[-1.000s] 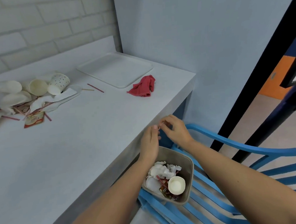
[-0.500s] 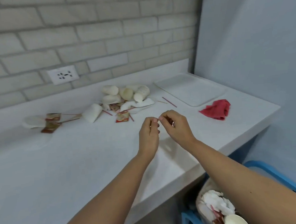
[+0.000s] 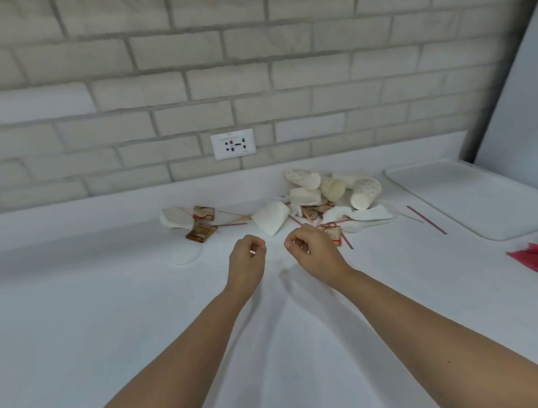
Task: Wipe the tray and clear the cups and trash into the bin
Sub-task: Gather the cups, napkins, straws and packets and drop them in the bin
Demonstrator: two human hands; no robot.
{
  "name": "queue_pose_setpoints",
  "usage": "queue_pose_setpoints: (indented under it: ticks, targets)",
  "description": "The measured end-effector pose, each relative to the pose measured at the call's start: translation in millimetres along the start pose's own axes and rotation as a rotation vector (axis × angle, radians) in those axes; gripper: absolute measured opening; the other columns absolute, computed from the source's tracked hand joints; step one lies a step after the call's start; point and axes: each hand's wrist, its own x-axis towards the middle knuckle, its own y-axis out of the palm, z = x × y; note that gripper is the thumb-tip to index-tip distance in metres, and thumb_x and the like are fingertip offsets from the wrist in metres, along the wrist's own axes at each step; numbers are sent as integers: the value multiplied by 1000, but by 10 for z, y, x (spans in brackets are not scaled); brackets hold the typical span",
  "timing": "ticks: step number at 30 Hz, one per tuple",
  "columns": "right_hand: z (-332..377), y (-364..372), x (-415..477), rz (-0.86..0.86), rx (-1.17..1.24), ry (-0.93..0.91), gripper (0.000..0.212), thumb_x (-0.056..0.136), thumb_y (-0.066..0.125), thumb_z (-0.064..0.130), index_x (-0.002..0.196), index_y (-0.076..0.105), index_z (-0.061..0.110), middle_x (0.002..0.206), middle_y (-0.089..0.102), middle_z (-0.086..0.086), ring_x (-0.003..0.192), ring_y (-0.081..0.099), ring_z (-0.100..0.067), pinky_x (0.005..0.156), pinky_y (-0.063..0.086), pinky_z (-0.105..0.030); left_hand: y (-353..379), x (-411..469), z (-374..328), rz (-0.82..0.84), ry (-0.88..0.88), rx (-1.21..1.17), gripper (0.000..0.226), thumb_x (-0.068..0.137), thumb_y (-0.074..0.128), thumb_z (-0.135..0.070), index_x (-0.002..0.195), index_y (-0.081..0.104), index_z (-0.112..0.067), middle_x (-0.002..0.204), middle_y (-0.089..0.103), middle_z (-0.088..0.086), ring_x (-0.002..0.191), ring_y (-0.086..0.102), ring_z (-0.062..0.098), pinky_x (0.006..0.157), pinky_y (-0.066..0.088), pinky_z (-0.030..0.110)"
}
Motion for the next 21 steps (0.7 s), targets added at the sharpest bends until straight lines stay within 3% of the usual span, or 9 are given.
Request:
queue_pose_setpoints:
  ticks: [3,11,13,16,19,21]
  targets:
    - [84,244,222,57,-15,1,15,90,55,11,89,68,5,85,57,-6,69,50,-10,68,42,-20,-246,243,193,-8,-32,109,17,94,46,-12,100,61,-8,105,55,4,88,50,14,79,39,21]
    - [84,711,649,189,-57,77,16,90,55,8,97,69,4,89,53,-2,80,54,-16,78,47,-27,-715,941,699,-45,-56,345,27,92,44,4,109,65,0,121,59,13,112,55,25,87,36,16]
    - [51,783,742,209,-78,84,16,90,55,7,97,69,5,85,51,2,79,53,-15,79,47,-27,-787,1139,796,-33,-51,385,28,91,44,6,103,68,-1,111,61,13,105,56,28,83,37,19]
    - [-19,869,919,236,-128,85,18,91,54,8,100,69,4,86,49,4,79,51,-13,78,45,-24,-860,1365,864,10,3,523,32,86,40,10,85,65,-9,81,46,5,81,46,24,60,28,21]
    - [-90,954,1144,265,-218,63,22,92,51,8,104,68,3,94,52,-5,85,53,-16,72,37,-18,-854,1643,954,87,132,622,24,91,43,3,101,64,-4,92,47,-1,80,44,13,65,34,14]
    - [-140,1011,1314,287,-282,65,24,92,48,6,106,67,2,100,55,-9,99,55,-22,71,33,-16,-845,1807,1016,91,205,761,18,92,44,-2,93,60,-10,86,50,-2,76,46,13,63,37,10]
